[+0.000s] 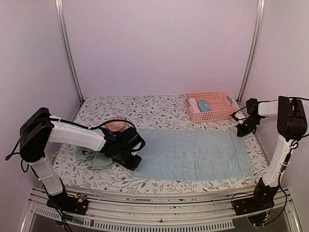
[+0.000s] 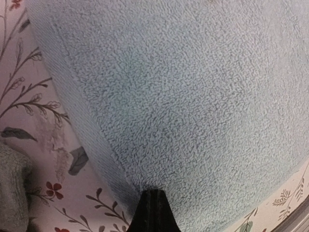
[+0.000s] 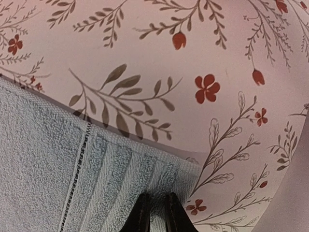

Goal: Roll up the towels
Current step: Adjust the towel at the center of the board, then pick up the towel from the center of the board.

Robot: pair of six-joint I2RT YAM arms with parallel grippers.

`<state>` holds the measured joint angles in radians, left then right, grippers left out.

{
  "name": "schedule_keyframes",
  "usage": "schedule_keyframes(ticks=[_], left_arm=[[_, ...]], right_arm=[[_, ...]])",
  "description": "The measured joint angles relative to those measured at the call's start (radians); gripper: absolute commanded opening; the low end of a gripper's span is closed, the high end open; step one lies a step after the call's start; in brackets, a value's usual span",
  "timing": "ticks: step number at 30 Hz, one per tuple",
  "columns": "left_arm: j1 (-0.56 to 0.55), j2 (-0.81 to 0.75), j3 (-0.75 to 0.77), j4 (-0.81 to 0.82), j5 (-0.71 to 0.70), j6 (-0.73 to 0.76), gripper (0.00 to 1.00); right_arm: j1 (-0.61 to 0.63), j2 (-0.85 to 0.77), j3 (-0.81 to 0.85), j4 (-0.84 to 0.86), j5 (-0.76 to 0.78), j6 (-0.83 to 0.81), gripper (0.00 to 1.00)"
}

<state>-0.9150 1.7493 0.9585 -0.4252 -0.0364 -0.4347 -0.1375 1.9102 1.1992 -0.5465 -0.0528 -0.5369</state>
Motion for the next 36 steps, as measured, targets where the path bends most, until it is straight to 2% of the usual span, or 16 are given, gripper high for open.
schedule_keyframes(ticks=[8,10,14,16,20,23,26,32,34,36], left_arm=[[-0.11,-0.019,-0.008,-0.046,-0.002,-0.088,0.0],[-0.12,-0.021,-0.008,-0.06,-0.002,-0.103,0.0],[-0.122,-0.022,0.008,-0.111,-0.021,-0.118,0.0],[-0.123,-0.023,0.021,-0.152,-0.046,-0.119,0.08],[-0.101,-0.04,0.049,-0.2,-0.105,-0.111,0.4],[-0.039,-0.061,0.075,-0.193,-0.123,-0.09,0.53],[0.054,-0.066,0.114,-0.157,-0.13,-0.06,0.67],[0.206,-0.033,0.217,-0.089,-0.044,-0.027,0.64],[0.229,-0.005,0.261,-0.071,-0.041,-0.02,0.6],[0.237,0.022,0.295,-0.044,-0.029,-0.016,0.53]], right_arm=[[0.015,0.053,0.072,0.004,0.017,-0.003,0.18],[0.024,0.05,0.072,0.0,0.012,-0.003,0.25],[0.04,0.011,0.067,-0.061,-0.039,0.002,0.3],[0.046,-0.055,0.056,-0.103,-0.071,0.004,0.32],[0.048,-0.233,0.021,-0.146,-0.132,0.002,0.33],[0.048,-0.34,-0.022,-0.165,-0.181,0.001,0.33],[0.048,-0.367,-0.066,-0.171,-0.238,-0.002,0.32],[0.048,-0.369,-0.182,-0.121,-0.369,0.018,0.3],[0.048,-0.369,-0.208,-0.112,-0.423,0.019,0.3],[0.048,-0.378,-0.226,-0.09,-0.458,0.02,0.3]])
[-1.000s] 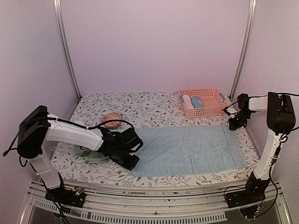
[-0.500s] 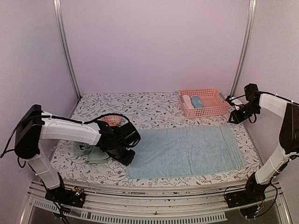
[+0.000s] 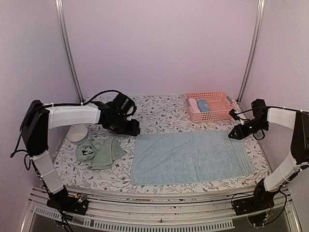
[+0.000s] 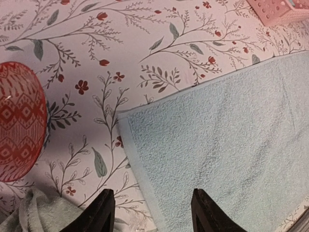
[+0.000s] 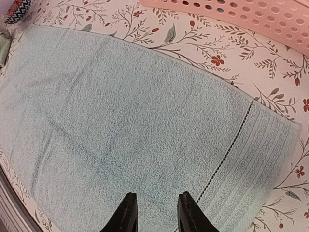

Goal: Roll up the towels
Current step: Pick up the towel from the center of the board.

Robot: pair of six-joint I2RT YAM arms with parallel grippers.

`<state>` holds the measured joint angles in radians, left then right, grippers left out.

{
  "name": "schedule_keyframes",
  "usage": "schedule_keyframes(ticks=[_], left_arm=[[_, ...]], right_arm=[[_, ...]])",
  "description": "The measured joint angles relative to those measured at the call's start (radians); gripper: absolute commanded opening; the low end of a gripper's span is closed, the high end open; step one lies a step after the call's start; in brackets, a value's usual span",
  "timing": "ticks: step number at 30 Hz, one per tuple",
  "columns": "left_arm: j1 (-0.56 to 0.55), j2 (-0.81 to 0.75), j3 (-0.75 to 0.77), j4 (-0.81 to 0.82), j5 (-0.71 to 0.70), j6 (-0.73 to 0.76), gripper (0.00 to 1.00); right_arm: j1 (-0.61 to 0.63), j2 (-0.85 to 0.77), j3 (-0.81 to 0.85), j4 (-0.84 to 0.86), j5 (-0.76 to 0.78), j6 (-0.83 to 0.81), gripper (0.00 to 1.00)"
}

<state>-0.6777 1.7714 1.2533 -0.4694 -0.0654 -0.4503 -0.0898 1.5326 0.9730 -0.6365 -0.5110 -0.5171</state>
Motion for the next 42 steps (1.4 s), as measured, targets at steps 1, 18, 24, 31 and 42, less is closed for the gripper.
schedule_keyframes(ticks=[1,18,24,31,42], left_arm=[[0.003,0.013,0.012,0.01,0.009,0.0,0.48],[0.048,0.316,0.258,-0.059,0.048,0.021,0.45],[0.069,0.351,0.277,-0.105,0.016,0.016,0.41],[0.069,0.376,0.278,-0.12,0.017,0.016,0.34],[0.069,0.391,0.299,-0.117,0.027,0.02,0.31]], right_arm=[[0.0,-0.006,-0.006,0.008,-0.008,0.0,0.3],[0.0,-0.042,-0.025,0.087,-0.067,0.005,0.3],[0.0,-0.034,-0.025,0.091,-0.068,0.003,0.3],[0.01,0.01,-0.023,0.095,-0.066,-0.003,0.3],[0.019,0.027,-0.022,0.095,-0.063,-0.009,0.3]])
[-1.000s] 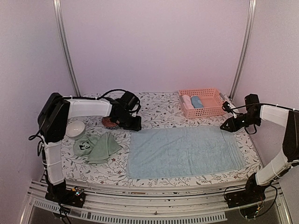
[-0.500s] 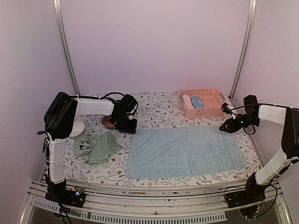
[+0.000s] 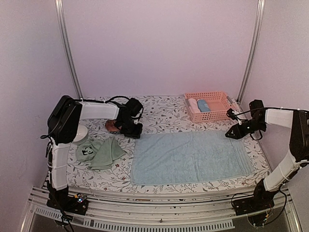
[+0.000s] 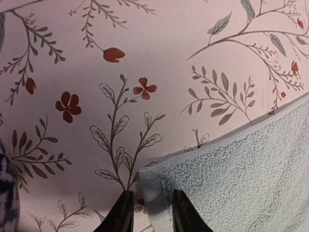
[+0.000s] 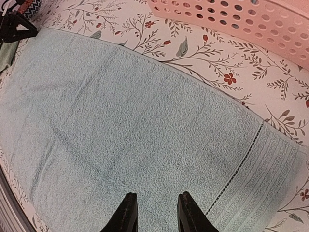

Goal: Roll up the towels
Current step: Pick up the towel from the center of the board.

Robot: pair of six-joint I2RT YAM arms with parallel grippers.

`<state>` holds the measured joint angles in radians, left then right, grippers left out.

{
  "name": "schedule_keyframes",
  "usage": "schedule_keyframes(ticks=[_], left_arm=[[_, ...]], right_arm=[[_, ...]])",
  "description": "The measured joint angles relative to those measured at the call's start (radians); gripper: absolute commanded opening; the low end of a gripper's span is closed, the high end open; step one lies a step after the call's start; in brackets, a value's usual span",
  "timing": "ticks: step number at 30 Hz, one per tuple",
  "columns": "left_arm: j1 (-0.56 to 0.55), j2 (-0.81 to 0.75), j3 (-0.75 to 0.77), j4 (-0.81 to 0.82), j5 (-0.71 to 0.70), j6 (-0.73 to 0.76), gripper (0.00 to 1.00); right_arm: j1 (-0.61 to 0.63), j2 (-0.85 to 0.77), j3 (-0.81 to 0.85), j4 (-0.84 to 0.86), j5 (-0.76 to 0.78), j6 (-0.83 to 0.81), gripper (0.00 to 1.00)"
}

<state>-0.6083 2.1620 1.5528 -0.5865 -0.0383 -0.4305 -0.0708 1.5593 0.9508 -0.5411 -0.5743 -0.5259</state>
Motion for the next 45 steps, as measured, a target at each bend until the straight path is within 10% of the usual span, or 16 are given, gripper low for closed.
schedule_keyframes(ticks=[19,28,45], left_arm=[[0.001,0.032,0.043,0.005,0.005,0.015,0.32],[0.003,0.035,0.043,0.013,-0.004,0.016,0.0],[0.003,-0.014,-0.029,0.079,-0.015,0.027,0.0]], right_arm=[[0.031,0.019,0.0,0.0,0.018,-0.014,0.3],[0.031,0.04,0.005,0.0,0.019,-0.013,0.28],[-0.101,0.236,0.324,-0.023,0.261,0.085,0.3]])
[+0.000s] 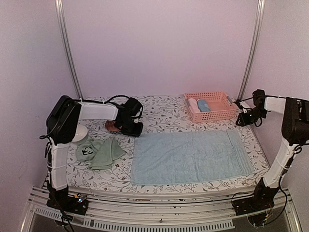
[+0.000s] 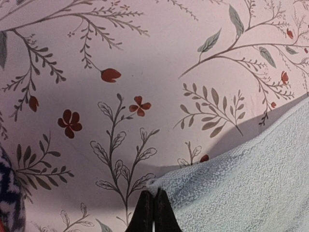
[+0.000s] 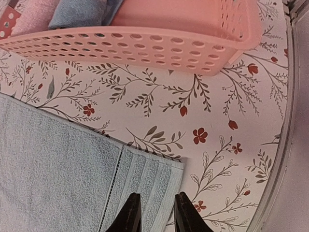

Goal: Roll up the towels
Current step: Pick up the towel from the center of the board.

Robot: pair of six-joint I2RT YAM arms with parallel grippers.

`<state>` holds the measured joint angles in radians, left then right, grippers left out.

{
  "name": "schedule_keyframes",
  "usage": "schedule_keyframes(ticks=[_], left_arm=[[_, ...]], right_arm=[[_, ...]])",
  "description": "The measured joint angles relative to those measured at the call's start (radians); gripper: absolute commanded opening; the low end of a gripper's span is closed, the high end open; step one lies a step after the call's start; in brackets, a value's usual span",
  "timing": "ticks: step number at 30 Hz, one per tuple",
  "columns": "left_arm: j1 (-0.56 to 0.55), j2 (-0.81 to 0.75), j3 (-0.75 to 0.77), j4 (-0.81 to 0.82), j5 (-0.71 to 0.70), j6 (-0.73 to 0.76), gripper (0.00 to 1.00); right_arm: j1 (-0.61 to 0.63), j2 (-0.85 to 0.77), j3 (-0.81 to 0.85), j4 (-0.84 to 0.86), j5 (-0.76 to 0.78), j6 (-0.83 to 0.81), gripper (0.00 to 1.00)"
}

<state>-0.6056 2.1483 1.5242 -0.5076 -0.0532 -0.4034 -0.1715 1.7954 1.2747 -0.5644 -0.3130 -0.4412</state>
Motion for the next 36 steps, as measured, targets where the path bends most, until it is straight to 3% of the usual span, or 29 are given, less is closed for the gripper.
schedule_keyframes(ticks=[4,16,36], left_arm=[[0.0,-0.008,-0.003,0.009,0.017,0.0,0.0],[0.0,-0.011,-0.002,0.019,0.042,0.02,0.0],[0.0,-0.011,0.031,-0.021,0.019,0.045,0.0]], right_arm=[[0.003,0.069,0.033,-0.033,0.039,0.008,0.33],[0.003,0.219,0.121,-0.049,0.07,0.004,0.3],[0.002,0.286,0.163,-0.056,0.048,-0.007,0.25]])
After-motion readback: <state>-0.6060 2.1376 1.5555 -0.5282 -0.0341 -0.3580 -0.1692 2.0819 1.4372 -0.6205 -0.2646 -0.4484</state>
